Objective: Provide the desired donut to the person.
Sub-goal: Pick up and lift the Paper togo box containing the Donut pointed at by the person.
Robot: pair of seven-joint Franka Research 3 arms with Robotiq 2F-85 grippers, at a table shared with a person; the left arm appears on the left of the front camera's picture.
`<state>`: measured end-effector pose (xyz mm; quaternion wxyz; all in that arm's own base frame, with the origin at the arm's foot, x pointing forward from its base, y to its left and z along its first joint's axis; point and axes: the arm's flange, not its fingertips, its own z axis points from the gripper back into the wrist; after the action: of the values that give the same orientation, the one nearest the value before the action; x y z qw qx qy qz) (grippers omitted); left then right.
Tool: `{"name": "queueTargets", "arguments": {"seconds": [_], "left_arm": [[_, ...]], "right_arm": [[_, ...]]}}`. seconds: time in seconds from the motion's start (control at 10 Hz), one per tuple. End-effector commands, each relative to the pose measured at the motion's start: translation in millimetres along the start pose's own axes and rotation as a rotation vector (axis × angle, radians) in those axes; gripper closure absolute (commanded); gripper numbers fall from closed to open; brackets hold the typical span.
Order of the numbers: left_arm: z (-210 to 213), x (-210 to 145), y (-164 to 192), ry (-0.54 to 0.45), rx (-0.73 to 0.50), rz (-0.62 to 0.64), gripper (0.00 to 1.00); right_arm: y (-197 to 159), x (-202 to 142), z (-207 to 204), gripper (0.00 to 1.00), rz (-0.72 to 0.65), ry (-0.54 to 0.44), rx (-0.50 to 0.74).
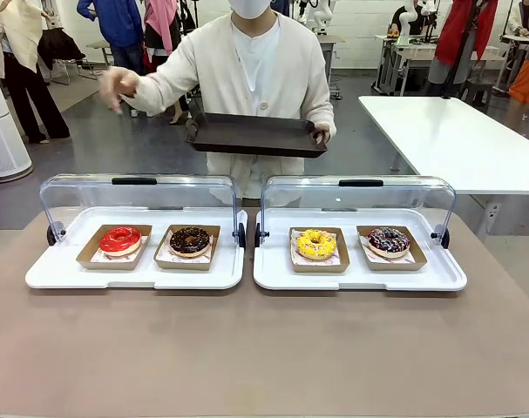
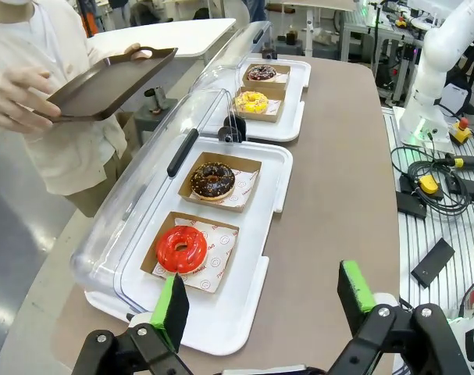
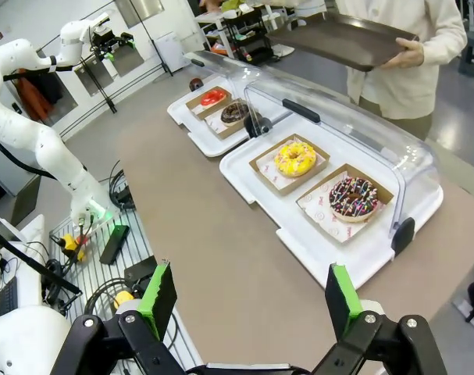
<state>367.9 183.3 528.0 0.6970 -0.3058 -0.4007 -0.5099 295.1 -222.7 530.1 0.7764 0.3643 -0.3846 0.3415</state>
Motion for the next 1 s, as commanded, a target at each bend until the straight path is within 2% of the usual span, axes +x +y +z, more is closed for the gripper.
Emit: {"name": "queueTargets", "arguments": {"seconds": [0.0,0.9], "left_arm": [[1.4,-0.2,-0.2,-0.005,-0.005,-0.007,0.0],[0.1,-0.1,0.0,0.0,0.0,0.0,0.0]], "right_arm": [[-0.7,0.9,0.5,0.0,0.01,-0.014,0.008],[-0.7,0.9,0.5,0.0,0.01,-0.014,0.008]]}}
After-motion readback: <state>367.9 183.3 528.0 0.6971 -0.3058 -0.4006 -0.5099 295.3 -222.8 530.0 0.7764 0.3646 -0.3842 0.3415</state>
